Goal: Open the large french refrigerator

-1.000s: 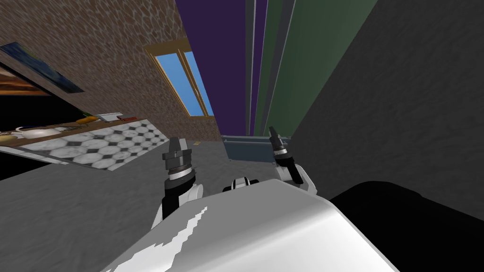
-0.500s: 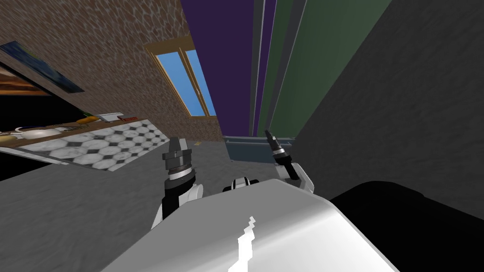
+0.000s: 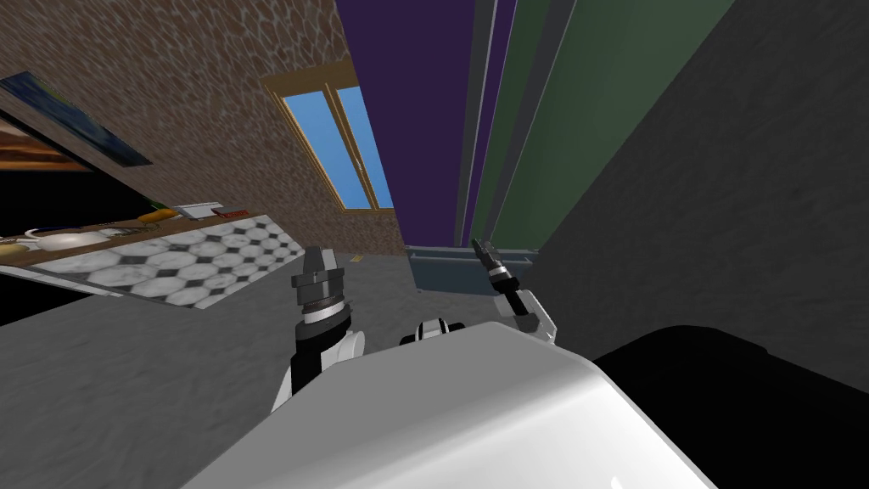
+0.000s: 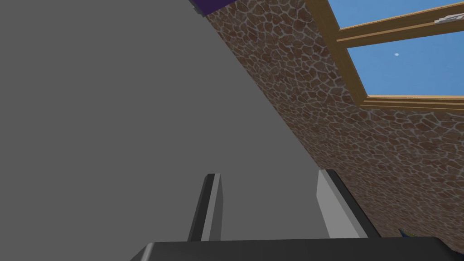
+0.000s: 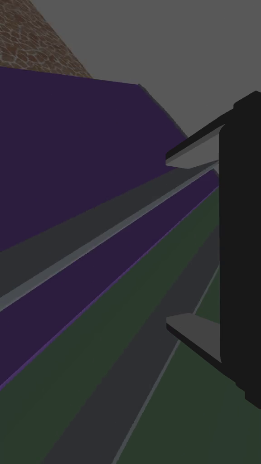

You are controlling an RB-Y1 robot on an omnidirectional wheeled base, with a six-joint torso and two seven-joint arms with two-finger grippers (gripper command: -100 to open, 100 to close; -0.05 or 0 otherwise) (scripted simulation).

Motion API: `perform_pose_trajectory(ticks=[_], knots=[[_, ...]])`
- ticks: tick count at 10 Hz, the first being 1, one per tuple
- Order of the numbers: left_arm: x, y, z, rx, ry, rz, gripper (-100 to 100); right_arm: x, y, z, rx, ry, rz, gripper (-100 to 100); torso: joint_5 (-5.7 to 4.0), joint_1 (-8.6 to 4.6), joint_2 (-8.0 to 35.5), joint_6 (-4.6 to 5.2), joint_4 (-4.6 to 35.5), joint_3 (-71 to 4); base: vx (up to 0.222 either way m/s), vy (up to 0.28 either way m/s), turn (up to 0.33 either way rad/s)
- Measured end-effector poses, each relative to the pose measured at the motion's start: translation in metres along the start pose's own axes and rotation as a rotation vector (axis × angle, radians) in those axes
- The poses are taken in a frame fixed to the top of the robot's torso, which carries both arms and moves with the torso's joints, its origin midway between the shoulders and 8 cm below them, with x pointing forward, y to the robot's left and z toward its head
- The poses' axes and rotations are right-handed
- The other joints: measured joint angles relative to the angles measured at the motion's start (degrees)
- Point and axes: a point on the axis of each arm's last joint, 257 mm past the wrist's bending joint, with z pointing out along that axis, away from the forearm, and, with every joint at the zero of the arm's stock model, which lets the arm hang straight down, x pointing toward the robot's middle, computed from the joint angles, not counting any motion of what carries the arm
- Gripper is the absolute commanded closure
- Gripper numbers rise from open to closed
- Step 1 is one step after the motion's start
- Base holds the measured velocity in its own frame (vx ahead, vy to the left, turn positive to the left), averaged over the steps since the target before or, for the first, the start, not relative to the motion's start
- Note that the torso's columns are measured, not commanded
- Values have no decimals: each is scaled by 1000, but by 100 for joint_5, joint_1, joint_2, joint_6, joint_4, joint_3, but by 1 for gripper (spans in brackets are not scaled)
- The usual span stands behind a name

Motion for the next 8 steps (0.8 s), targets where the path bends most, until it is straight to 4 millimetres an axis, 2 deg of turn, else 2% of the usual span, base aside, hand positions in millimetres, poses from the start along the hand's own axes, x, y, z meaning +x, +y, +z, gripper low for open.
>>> perform_pose_trajectory(ticks=[2,5,8], knots=[[0,0,0,0,0,0,0,7,-8,2,18,20,-76,-100,-2,-5,9,0,3,6,40,66,6],[0,0,0,0,0,0,0,27,-37,-2,65,81,-252,-100,2,5,-9,0,-3,-6,65,81,4],[0,0,0,0,0,0,0,37,-57,-1,91,120,-358,-100,-3,-10,10,1,3,6,34,45,4]])
